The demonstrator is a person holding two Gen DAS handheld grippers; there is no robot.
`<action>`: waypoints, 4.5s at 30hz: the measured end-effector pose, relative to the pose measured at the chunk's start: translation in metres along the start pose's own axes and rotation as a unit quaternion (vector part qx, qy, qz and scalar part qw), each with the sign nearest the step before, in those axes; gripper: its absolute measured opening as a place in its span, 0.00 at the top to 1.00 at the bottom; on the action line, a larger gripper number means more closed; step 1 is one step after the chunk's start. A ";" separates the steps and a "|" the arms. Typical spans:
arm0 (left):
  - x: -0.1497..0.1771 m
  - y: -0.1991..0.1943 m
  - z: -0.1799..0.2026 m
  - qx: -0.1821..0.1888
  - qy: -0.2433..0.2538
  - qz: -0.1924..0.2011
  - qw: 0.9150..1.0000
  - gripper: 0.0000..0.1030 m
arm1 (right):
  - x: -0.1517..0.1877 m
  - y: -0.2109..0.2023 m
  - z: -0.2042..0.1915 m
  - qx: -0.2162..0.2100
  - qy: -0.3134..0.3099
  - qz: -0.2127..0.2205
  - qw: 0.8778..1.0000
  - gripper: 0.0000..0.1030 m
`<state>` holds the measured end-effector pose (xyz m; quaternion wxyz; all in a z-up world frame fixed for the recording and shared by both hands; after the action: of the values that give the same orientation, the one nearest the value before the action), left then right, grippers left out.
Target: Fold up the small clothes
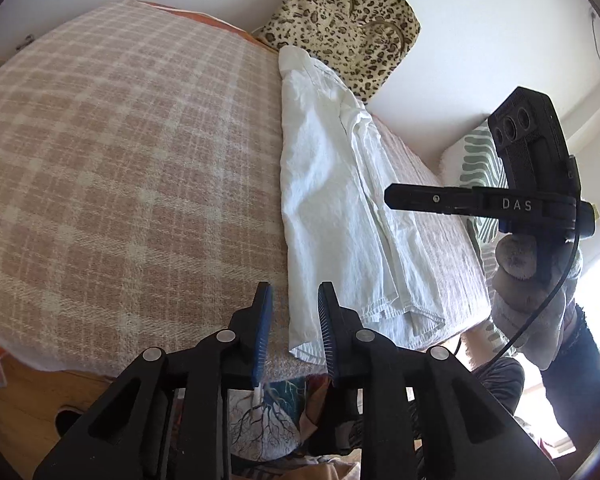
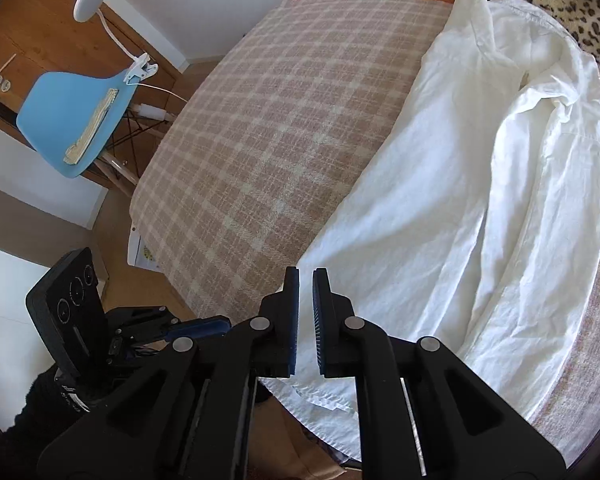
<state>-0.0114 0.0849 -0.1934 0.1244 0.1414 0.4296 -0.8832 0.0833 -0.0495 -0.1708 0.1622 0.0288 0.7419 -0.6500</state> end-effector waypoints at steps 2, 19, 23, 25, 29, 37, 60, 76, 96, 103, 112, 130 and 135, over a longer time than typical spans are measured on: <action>-0.004 -0.002 -0.001 0.004 -0.006 0.006 1.000 0.73 | 0.016 -0.003 0.012 0.030 0.007 0.015 0.999 0.92; -0.012 0.035 0.005 0.035 -0.019 -0.050 0.998 0.60 | 0.142 -0.028 0.046 0.021 0.041 0.089 0.995 0.52; -0.014 0.037 0.008 0.043 -0.011 -0.055 0.997 0.62 | 0.163 -0.050 0.091 0.036 0.102 0.120 0.987 0.42; -0.015 0.039 0.010 0.042 -0.006 -0.059 0.997 0.69 | 0.168 -0.045 0.110 0.019 0.130 0.115 0.985 0.42; -0.014 0.045 0.013 0.044 -0.003 -0.069 0.997 0.81 | 0.182 -0.025 0.139 -0.074 0.180 0.104 0.975 0.43; -0.010 0.048 0.015 0.054 0.005 -0.093 0.994 0.87 | 0.196 0.000 0.148 -0.205 0.200 0.131 0.949 0.52; -0.092 0.005 0.055 0.124 0.016 -0.008 0.992 0.96 | 0.135 -0.058 0.141 -0.233 0.176 0.189 0.938 0.93; -0.188 0.054 0.056 0.066 0.026 0.006 0.997 0.95 | 0.036 -0.069 0.208 -0.142 0.237 0.198 0.941 0.94; -0.201 0.063 0.019 0.025 -0.062 0.003 0.998 0.71 | 0.003 -0.037 0.245 -0.131 0.267 0.163 0.941 0.94; -0.199 0.036 0.038 -0.003 -0.009 0.047 0.999 0.70 | 0.011 -0.070 0.247 -0.077 0.278 0.197 0.937 0.62; -0.174 0.051 0.082 -0.026 0.114 0.044 0.992 0.70 | 0.006 -0.075 0.156 0.053 0.091 0.218 0.970 0.59; -0.182 0.098 0.061 -0.055 0.065 -0.032 0.996 0.70 | -0.013 -0.015 0.178 0.170 0.091 0.126 0.973 0.63; -0.197 0.063 0.055 -0.050 0.048 0.019 0.997 0.70 | -0.008 -0.043 0.178 0.136 0.096 0.164 0.972 0.62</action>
<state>0.1851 0.0221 -0.1364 0.1276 0.1853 0.4762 -0.8501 0.1159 -0.2281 -0.1455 0.1893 0.2336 0.6440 -0.7034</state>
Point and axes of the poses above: each gripper's, at about its wrist camera, not at the fingertips, and y roughly the way its jaws point, z to its right, x to its underside, the point moved 2 cm from there along y, roughly the way its jaws point, and after that the axes turned 14 degrees about -z, right-handed, at the moved point
